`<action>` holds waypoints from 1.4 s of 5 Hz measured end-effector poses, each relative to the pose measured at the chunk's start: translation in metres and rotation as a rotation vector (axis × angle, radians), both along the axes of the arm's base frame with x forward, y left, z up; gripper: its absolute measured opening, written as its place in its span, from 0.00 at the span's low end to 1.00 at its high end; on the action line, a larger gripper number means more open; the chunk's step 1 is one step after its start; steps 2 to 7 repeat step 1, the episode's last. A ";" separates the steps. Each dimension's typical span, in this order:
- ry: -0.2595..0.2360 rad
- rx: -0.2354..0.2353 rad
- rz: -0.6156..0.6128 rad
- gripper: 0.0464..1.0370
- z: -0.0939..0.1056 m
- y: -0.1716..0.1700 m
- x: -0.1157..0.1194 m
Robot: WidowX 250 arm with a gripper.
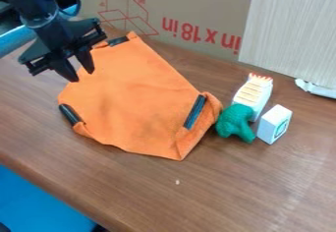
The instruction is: Unfold the cloth from bottom right to top left
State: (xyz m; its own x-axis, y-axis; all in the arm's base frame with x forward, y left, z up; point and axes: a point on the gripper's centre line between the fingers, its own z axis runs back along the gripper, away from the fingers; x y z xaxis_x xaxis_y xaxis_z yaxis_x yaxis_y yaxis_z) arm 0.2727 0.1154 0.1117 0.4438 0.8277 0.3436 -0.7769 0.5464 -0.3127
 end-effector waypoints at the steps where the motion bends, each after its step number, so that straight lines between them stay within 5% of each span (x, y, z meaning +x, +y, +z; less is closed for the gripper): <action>1: 0.063 -0.079 0.058 0.73 0.011 0.014 -0.013; 7: 0.063 -0.079 0.058 0.73 0.011 0.014 -0.013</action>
